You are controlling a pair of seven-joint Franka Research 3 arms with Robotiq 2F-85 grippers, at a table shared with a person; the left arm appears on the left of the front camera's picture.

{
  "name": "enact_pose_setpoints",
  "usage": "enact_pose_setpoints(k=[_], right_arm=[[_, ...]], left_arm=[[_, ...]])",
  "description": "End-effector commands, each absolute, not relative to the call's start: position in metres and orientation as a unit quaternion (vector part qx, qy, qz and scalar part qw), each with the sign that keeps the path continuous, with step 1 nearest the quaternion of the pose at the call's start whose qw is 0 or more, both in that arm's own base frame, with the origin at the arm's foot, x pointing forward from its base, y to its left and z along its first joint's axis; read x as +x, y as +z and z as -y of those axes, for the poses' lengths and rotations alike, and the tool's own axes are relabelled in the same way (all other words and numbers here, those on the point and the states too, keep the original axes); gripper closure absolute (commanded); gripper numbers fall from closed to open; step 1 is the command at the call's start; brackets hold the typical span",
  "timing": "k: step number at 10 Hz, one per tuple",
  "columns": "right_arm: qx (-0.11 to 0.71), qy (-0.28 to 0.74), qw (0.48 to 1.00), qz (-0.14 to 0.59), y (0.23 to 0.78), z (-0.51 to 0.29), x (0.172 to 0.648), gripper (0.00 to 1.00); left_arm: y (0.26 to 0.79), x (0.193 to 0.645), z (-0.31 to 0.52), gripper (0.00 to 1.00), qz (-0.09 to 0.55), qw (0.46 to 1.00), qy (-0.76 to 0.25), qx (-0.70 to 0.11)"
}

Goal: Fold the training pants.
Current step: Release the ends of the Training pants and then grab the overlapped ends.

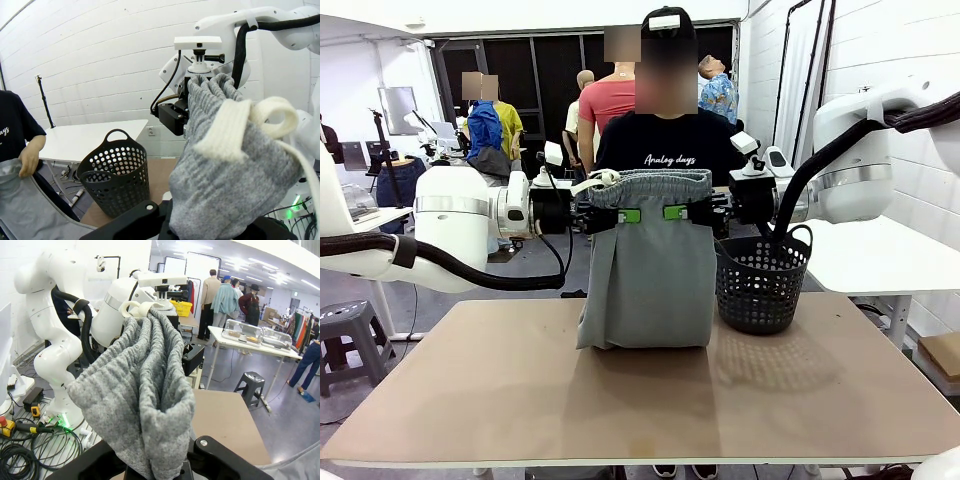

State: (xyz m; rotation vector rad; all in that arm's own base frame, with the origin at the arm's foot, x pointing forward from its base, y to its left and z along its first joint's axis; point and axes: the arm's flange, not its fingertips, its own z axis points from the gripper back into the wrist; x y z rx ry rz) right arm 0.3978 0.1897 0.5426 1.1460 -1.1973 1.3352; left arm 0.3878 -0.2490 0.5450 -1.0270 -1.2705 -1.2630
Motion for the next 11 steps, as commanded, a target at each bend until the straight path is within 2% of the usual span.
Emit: enact_pose_setpoints(k=[1,11], right_arm=[[0.475,0.544,0.480,0.498,0.5417,-0.1890,0.3937,1.00],[0.475,0.544,0.480,0.498,0.5417,-0.1890,0.3937,1.00]], left_arm=[[0.5476,0.3861,0.2502,1.00,0.528,0.513,-0.523,-0.429],[0.5476,0.3861,0.2502,1.00,0.528,0.513,-0.523,-0.429]])
